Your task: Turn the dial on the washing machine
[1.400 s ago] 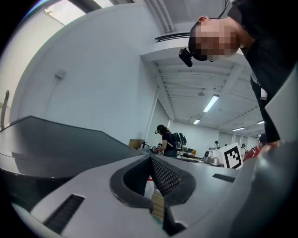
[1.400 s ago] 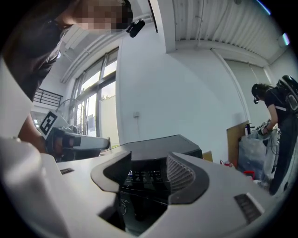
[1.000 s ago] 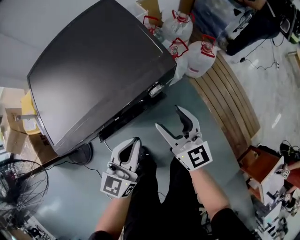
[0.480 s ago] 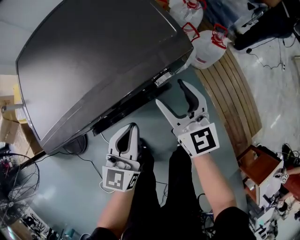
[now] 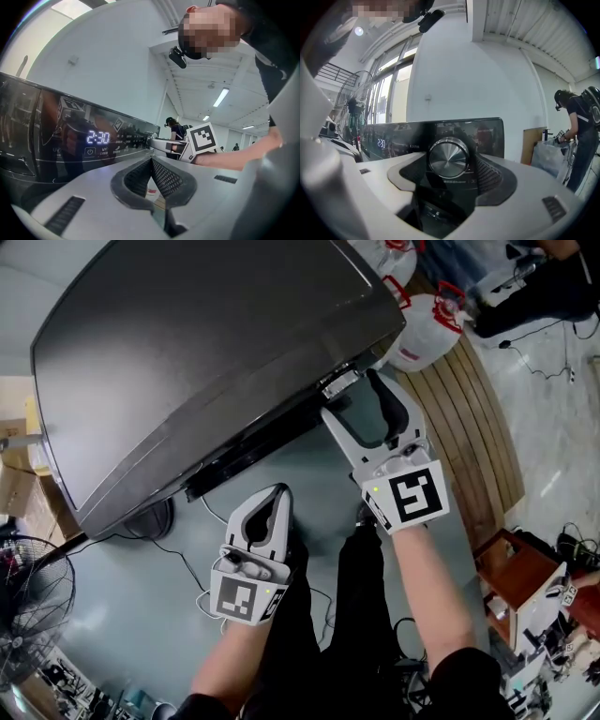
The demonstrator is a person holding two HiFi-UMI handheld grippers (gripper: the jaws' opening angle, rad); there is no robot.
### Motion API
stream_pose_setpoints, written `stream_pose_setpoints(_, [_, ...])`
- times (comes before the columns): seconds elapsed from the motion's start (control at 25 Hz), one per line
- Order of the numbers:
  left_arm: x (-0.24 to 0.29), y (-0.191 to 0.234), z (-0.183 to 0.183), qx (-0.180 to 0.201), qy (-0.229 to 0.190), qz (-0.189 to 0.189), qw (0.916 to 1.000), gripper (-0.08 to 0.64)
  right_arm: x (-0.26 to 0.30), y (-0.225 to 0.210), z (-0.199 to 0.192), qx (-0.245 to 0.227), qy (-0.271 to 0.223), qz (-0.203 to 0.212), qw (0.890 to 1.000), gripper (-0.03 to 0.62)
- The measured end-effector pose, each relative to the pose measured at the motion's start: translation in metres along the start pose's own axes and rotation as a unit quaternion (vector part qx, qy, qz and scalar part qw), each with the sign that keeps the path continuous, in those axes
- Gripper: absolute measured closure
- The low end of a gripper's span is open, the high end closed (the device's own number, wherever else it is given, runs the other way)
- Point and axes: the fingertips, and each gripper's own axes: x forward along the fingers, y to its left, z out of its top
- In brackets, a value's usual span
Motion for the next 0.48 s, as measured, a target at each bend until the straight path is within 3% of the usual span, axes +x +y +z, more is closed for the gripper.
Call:
stream_pose_setpoints(0.28, [0.001,-0.008,-0.003,-0.016,0.0,-0.017,0.9997,0.546,0.004,0.001,0.001,-0.002,0.014,0.004,1.0,0.299])
stream_pose_setpoints(0.48, [0.0,-0.014,-0.007,-0.006,0.003,-0.028,0.9996,0.546,0.006,0.0,0.001,-0.005,0.008,0.011,1.0,0.301])
